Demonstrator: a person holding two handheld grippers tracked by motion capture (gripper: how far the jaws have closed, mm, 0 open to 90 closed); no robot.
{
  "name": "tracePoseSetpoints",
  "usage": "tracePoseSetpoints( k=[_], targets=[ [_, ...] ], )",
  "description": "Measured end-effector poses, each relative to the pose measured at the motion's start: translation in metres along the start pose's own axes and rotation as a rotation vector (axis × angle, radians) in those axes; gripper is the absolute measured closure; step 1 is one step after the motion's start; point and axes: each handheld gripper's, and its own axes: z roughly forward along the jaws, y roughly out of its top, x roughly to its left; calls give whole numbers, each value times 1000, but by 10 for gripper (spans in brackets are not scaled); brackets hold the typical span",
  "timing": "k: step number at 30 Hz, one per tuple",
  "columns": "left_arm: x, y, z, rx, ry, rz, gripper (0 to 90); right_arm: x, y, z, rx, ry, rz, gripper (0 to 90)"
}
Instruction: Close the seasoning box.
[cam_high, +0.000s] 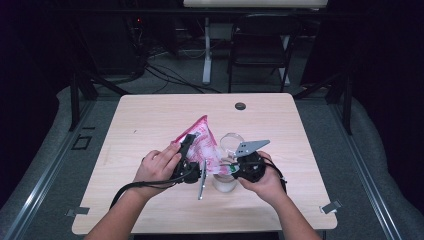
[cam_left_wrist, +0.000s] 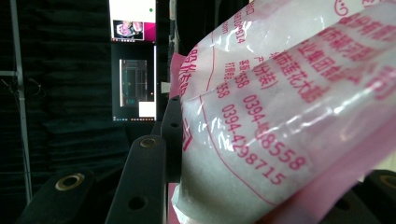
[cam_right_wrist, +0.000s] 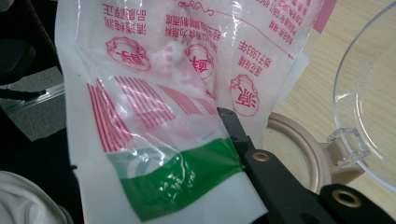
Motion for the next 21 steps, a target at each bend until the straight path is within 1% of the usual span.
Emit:
tracePoseSetpoints(
  k=[2, 3, 4, 6, 8, 9, 11, 13, 15, 16, 19, 21],
  targets=[
    [0, 1, 0, -3, 2, 6, 669, -1, 0, 0, 2, 2, 1, 900],
    [0, 1, -1, 7, -4, 6, 669, 0, 0, 0, -2, -1, 6, 900],
    [1, 2, -1, 9, -2, 8, 669, -1, 0, 0, 1, -1, 5, 900],
    [0, 2, -1, -2, 3, 8, 669, -1, 0, 0, 4, -2, 5, 900],
    [0, 3, -2, 4, -6, 5, 669, -1, 0, 0, 5, -2, 6, 900],
    [1, 3, -2, 1, 0, 13, 669, -1, 0, 0, 5, -3, 6, 900],
    [2, 4, -3, 3, 1, 16, 669, -1, 0, 1, 3, -2, 8, 900],
    [1, 4, -2, -4, 1, 5, 669, -1, 0, 1, 6, -2, 7, 900],
    [1, 4, -2, -9, 10, 11, 669, -2, 0, 1, 7, -1, 8, 900],
    [0, 4, -3, -8, 6, 3, 669, -2, 0, 1, 8, -1, 8, 900],
    [1, 4, -3, 0, -2, 8, 670, -1, 0, 1, 9, -1, 8, 900],
    [1, 5, -3, -3, 5, 15, 670, -1, 0, 1, 9, -2, 7, 900]
  ],
)
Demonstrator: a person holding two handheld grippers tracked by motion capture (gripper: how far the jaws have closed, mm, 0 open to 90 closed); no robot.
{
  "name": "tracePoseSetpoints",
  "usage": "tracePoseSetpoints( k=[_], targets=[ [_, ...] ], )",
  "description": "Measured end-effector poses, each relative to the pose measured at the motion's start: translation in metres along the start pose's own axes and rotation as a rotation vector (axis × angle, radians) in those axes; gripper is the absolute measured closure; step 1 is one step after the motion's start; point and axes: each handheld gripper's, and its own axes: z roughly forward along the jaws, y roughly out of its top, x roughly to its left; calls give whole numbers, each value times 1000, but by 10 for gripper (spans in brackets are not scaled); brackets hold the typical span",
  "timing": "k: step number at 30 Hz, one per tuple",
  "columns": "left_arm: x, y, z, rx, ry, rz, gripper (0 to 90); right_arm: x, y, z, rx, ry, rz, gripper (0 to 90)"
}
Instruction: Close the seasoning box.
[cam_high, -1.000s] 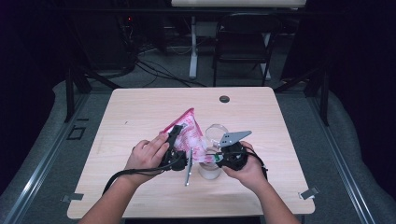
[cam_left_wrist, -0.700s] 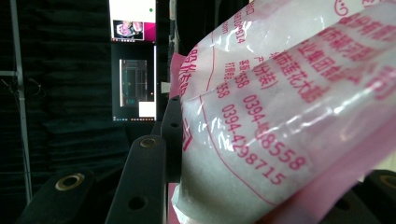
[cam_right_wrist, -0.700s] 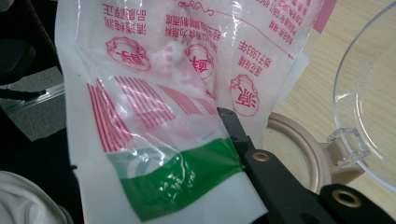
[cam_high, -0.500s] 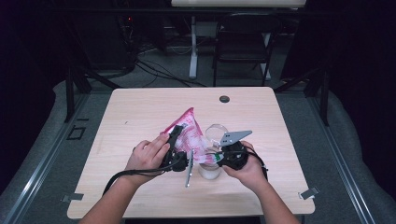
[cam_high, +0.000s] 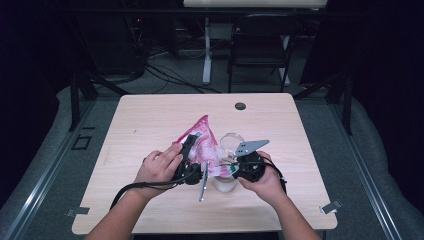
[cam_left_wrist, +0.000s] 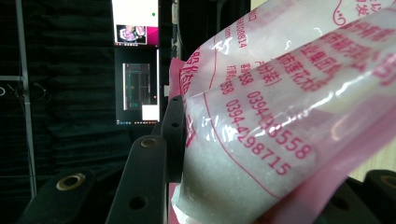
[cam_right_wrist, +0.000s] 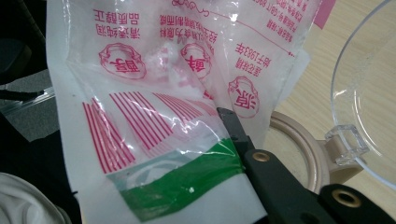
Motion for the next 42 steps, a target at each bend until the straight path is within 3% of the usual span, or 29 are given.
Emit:
tracePoseSetpoints(
  k=[11, 29, 36, 37, 39, 42],
  targets=[
    [0, 1, -2, 0, -3, -6, 670, 0, 0, 1, -2, -5, 3, 900],
    [3, 4, -3, -9, 2, 26, 671, 0, 0, 1, 2, -6, 1, 900],
    [4, 5, -3, -22, 12, 32, 671, 0, 0, 1, 2, -7, 0, 900],
    [3, 5, -1, -45, 28, 28, 671, 0, 0, 1, 3, -7, 0, 900],
    [5, 6, -3, -13, 7, 38, 671, 0, 0, 1, 2, -7, 0, 900],
    [5, 7, -3, -14, 7, 37, 670, 0, 0, 1, 0, -8, 1, 900]
  ],
)
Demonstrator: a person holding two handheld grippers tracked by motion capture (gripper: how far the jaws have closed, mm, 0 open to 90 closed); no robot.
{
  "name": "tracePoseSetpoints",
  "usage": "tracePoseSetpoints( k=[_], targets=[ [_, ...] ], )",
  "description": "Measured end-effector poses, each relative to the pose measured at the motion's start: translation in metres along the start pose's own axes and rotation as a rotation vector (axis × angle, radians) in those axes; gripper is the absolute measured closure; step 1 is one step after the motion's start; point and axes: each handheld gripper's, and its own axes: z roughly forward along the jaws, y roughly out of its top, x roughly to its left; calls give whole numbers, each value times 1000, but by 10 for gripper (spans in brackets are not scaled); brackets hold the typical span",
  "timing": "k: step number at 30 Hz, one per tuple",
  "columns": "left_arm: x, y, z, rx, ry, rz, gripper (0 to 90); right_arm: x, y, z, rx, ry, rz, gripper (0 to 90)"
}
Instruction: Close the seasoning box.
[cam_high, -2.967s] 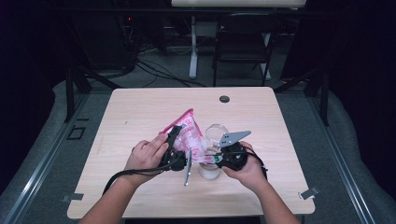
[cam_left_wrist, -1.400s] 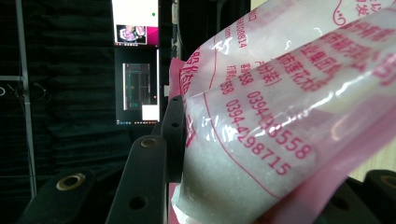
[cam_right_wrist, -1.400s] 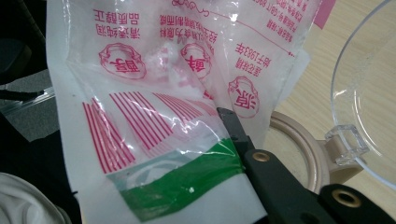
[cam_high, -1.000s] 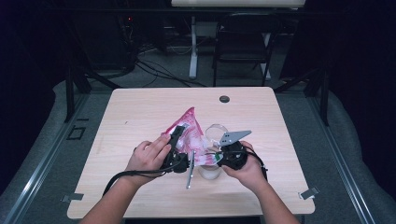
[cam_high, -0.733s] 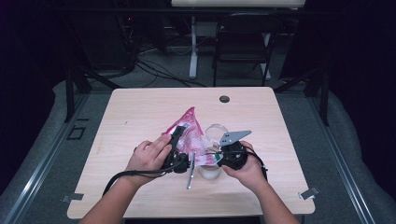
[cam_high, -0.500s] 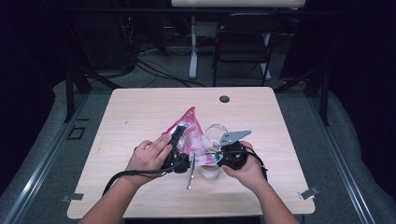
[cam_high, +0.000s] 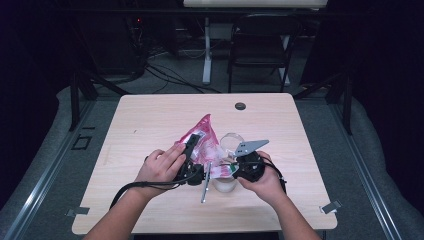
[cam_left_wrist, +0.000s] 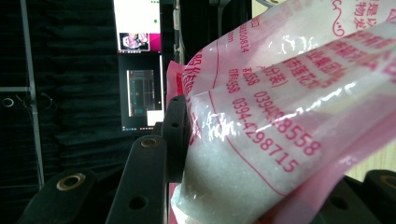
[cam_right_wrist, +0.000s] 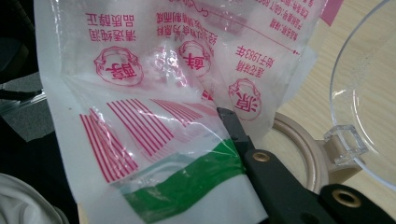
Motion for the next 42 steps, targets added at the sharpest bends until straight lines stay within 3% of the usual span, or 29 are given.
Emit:
tracePoseSetpoints(
  k=[38, 42],
  targets=[
    [6, 6, 5, -23, -7, 29, 671, -1, -2, 1, 18, 7, 1, 900],
    [7, 7, 5, -7, -25, 29, 671, -1, -2, 2, 20, 10, -1, 900]
  ],
)
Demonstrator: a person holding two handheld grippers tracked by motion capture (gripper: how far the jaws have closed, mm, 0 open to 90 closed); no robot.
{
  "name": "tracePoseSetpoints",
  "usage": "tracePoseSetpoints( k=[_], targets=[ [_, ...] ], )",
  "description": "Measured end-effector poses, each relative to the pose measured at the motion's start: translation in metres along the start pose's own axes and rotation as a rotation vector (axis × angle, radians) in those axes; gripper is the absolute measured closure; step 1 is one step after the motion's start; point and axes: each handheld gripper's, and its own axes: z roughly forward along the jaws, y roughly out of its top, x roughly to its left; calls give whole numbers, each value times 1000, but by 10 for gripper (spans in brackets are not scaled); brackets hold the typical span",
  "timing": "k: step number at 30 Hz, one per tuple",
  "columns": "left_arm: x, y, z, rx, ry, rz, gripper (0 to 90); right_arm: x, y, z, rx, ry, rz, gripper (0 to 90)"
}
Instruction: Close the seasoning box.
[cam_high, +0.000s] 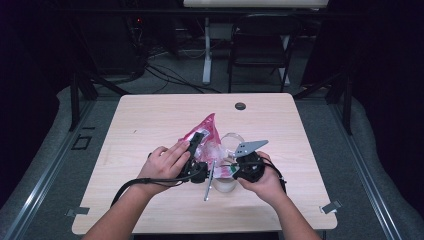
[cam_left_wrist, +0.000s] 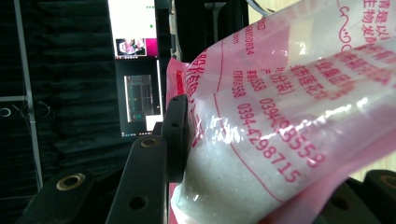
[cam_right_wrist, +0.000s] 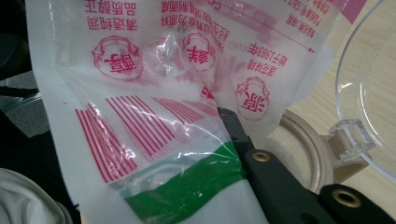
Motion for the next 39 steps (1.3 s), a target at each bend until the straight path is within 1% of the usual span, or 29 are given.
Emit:
tracePoseSetpoints(
  k=[1, 2, 4, 5, 7, 9, 13, 15, 16, 17, 19, 20, 21, 22, 23, 24, 26, 27, 28, 29, 30, 33, 37, 39],
  targets=[
    [1, 0, 0, -5, 10, 9, 670, 0, 0, 0, 1, 2, 1, 900],
    [0, 0, 0, -13, 14, 7, 670, 0, 0, 1, -2, 4, 3, 900],
    [0, 0, 1, -13, 13, 4, 670, 0, 0, 1, 1, 4, 2, 900],
    [1, 1, 0, -4, 7, 6, 670, 0, 0, 1, 4, 8, 3, 900],
    [1, 1, 1, -13, 15, 8, 670, 0, -1, 1, 3, 8, 3, 900],
    [2, 1, 0, -2, 7, 12, 670, 1, 0, 1, 3, 6, 2, 900],
    [3, 1, 0, -1, 4, 16, 670, 0, 0, 1, 3, 12, 3, 900],
    [3, 1, 1, 2, -7, 18, 670, 0, -1, 2, 2, 12, 2, 900],
    [3, 1, 1, -10, 7, 24, 670, 0, 0, 2, 4, 14, 1, 900],
    [3, 1, 1, -7, -3, 15, 670, 0, 0, 2, 4, 15, 3, 900],
    [4, 2, 2, -5, -6, 35, 669, 0, 0, 1, 5, 14, 6, 900],
    [5, 2, 2, -2, -9, 37, 668, 0, -1, 1, 5, 12, 6, 900],
    [4, 2, 3, -1, -17, 28, 667, 0, -1, 1, 6, 13, 4, 900],
    [5, 2, 2, 16, -29, 41, 667, 0, -1, 1, 5, 14, 5, 900],
    [5, 2, 3, 5, -22, 41, 667, 0, -1, 1, 6, 13, 5, 900],
    [6, 2, 3, 4, -19, 50, 667, 0, -1, 1, 3, 11, 5, 900],
    [7, 2, 3, 6, -24, 58, 666, 0, -1, 1, 3, 12, 4, 900],
    [7, 2, 3, 1, -25, 54, 665, 0, -1, 0, 3, 12, 4, 900],
    [8, 3, 3, 6, -25, 65, 662, 0, -1, 0, 3, 13, 4, 900],
    [8, 3, 2, 6, -25, 67, 660, 0, -1, 0, 2, 13, 4, 900],
    [7, 3, 3, 4, -31, 58, 659, 0, -1, 0, 1, 13, 5, 900],
    [9, 4, 2, 1, -25, 74, 650, 0, -1, 1, 1, 14, 3, 900],
    [8, 5, 2, 4, -25, 75, 641, 1, -1, 1, 2, 15, 2, 900],
    [8, 5, 2, 7, -33, 75, 641, 1, -1, 1, 6, 15, 3, 900]
  ],
)
